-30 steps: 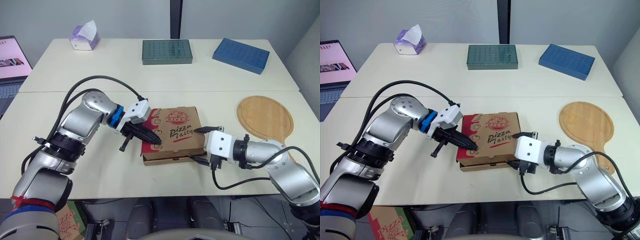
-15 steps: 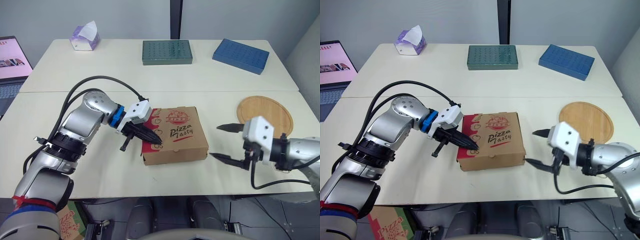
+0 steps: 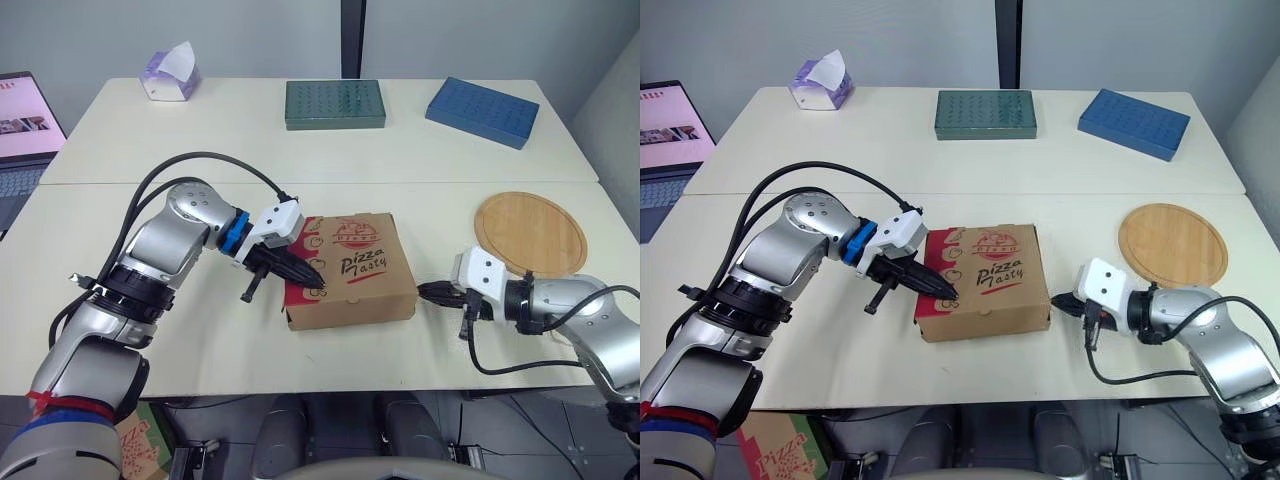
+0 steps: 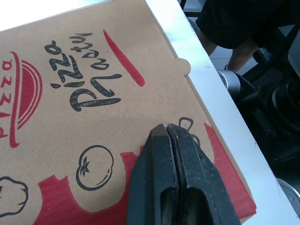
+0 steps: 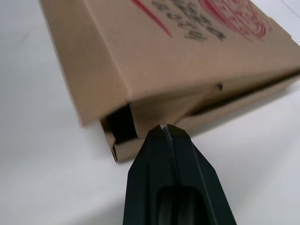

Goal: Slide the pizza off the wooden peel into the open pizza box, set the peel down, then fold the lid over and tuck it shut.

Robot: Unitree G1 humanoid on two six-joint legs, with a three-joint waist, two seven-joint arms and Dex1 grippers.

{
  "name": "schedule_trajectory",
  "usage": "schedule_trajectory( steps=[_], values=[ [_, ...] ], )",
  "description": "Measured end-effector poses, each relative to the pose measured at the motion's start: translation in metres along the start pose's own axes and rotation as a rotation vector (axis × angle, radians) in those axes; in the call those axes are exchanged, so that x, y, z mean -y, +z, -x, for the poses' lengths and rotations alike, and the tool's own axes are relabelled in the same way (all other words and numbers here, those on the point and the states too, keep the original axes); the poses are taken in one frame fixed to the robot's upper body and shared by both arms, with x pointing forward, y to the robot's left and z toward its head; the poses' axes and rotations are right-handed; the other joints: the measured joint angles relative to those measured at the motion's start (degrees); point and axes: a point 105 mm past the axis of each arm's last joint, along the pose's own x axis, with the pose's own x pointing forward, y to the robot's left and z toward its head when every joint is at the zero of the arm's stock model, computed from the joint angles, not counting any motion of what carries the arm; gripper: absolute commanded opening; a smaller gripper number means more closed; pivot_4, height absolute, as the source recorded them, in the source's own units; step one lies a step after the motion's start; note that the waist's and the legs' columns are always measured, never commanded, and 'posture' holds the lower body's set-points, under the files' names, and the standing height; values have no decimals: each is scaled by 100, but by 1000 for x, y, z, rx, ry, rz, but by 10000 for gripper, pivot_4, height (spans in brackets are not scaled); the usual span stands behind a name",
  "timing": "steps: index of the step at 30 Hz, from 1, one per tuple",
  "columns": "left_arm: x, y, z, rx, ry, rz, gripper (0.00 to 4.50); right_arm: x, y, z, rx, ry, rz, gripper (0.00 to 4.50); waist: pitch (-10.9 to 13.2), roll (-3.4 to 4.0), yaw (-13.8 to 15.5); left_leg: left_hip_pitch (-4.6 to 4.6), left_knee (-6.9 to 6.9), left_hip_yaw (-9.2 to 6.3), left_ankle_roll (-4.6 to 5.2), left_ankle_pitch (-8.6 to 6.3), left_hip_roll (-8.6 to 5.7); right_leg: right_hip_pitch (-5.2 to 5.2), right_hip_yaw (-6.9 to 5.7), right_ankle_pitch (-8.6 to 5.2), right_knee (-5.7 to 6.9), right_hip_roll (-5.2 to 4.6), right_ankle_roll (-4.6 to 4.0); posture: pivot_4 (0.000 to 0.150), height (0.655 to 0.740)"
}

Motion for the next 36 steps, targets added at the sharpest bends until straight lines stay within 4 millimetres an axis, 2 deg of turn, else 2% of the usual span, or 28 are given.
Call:
schedule_trajectory(
  steps=[4, 8, 12, 15, 18, 22, 27, 33, 36],
  values=[
    [0, -1, 0, -6, 3, 3, 0, -5, 3, -5, 36, 23, -65, 327, 0, 0, -5, 1, 0, 0, 0, 0, 0, 0, 0, 0, 0, 1, 0, 1500, 7279],
    [-1, -1, 0, -6, 4, 4, 0, -4, -1, -5, 4, 7, -39, 327, 0, 0, -7, 1, 0, 0, 0, 0, 0, -1, 0, 0, 0, 1, 0, 1500, 7279],
    [-1, -1, -1, -3, 3, 5, 0, 1, -3, 5, -30, -14, -7, 327, 1, 1, -1, 0, 0, 0, 0, 0, 0, -1, 0, -1, 0, 0, 1, 1500, 7279],
    [-1, -1, -1, -3, 4, 6, 0, 8, 3, 18, -22, -37, 7, 5591, 1, 1, -2, 0, 0, 0, 0, 0, 0, -1, 0, -1, 0, 0, 1, 1500, 7279],
    [-1, -2, 0, -2, 4, 12, 0, 14, 19, 35, 3, -68, 34, 16450, 1, 1, -3, 1, -1, 0, 0, 0, 1, -1, 0, -1, 0, 0, 1, 1500, 7279],
    [-1, -2, 0, 0, 4, 16, 0, -4, 38, 30, 53, 1, 80, 28332, 1, 1, -6, 0, -1, 0, 0, 0, 1, -1, 0, -1, 0, 0, 2, 1500, 7279],
    [-2, -2, 1, 4, 8, 20, 0, -17, 39, 13, 44, 26, 134, 43576, 1, 1, -4, 0, 0, 0, 0, 0, 0, -2, 0, -1, -1, 0, 2, 1500, 7279],
    [-2, -1, 0, 9, 8, 22, 0, -22, 22, -7, -20, 22, 202, 44415, 1, 1, 2, -2, 0, 1, 0, 0, 0, -3, 0, -2, -3, -1, 2, 1500, 7279],
    [-2, -1, 0, 10, 8, 23, 0, -16, 22, -11, -13, -8, 205, 44415, 1, 1, -5, -2, 0, 1, 0, 0, 0, -3, 1, -1, -3, 0, 2, 1500, 7279]
  ],
)
